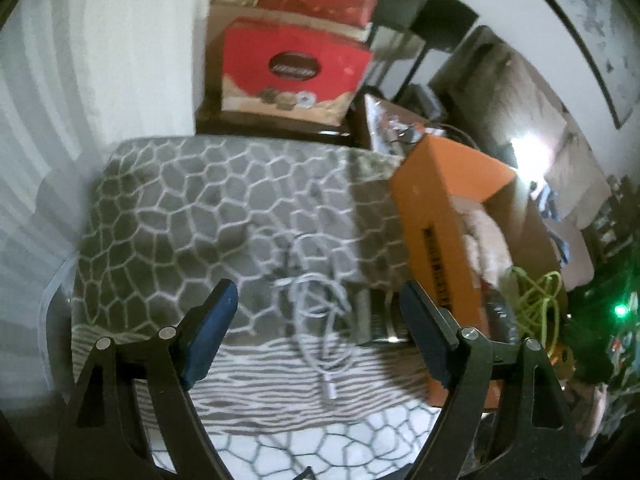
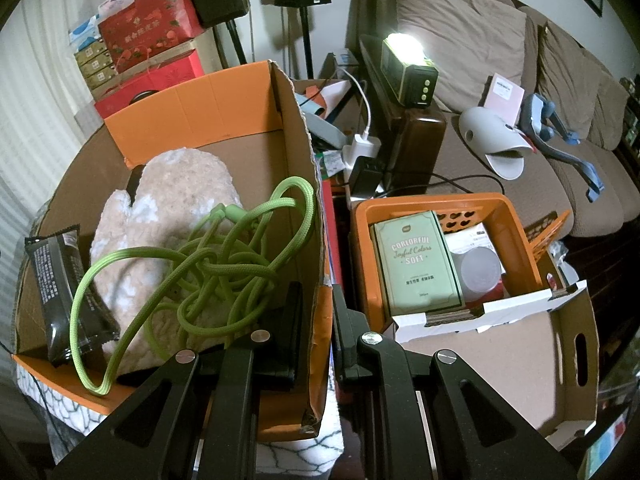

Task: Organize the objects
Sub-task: 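Move the left gripper to the white cable and close on it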

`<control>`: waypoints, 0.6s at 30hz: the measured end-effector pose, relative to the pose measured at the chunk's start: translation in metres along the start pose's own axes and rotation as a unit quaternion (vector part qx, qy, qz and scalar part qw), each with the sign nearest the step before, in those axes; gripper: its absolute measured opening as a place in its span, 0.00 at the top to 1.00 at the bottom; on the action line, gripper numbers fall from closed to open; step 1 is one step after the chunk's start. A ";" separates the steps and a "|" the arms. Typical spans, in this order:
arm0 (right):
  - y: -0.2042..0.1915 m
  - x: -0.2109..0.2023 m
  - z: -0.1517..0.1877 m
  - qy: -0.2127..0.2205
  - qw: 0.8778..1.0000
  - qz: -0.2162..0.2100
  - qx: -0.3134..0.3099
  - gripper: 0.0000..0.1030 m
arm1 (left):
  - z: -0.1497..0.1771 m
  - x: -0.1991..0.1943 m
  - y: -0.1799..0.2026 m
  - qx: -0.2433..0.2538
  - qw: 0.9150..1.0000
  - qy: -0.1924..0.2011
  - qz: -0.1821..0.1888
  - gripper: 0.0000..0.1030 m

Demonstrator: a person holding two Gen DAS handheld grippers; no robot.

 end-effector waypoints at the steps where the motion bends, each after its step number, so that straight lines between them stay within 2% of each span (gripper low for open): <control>1: 0.000 0.000 0.000 0.000 1.000 0.000 0.000 0.88 | 0.002 0.004 -0.005 -0.004 1.000 -0.004 -0.003 0.21; 9: 0.001 -0.001 -0.001 0.000 1.000 0.003 -0.002 0.88 | 0.024 0.046 -0.021 -0.020 0.998 -0.048 -0.029 0.22; 14: 0.001 -0.001 -0.001 0.000 1.000 0.003 -0.002 0.88 | 0.029 0.066 -0.026 -0.047 0.996 -0.071 -0.020 0.28; 18: 0.001 -0.001 0.000 0.000 1.000 0.003 -0.002 0.88 | 0.031 0.076 -0.022 -0.042 0.996 -0.080 -0.026 0.36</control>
Point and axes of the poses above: each gripper's, at about its wrist camera, not at the fingertips, and x roughly the way its jaws point, y to its right, z to its underside, the point moved 4 cm from there along x, roughly the way its jaws point, and after that the axes turned 9 degrees about y, right-handed, at the moved point
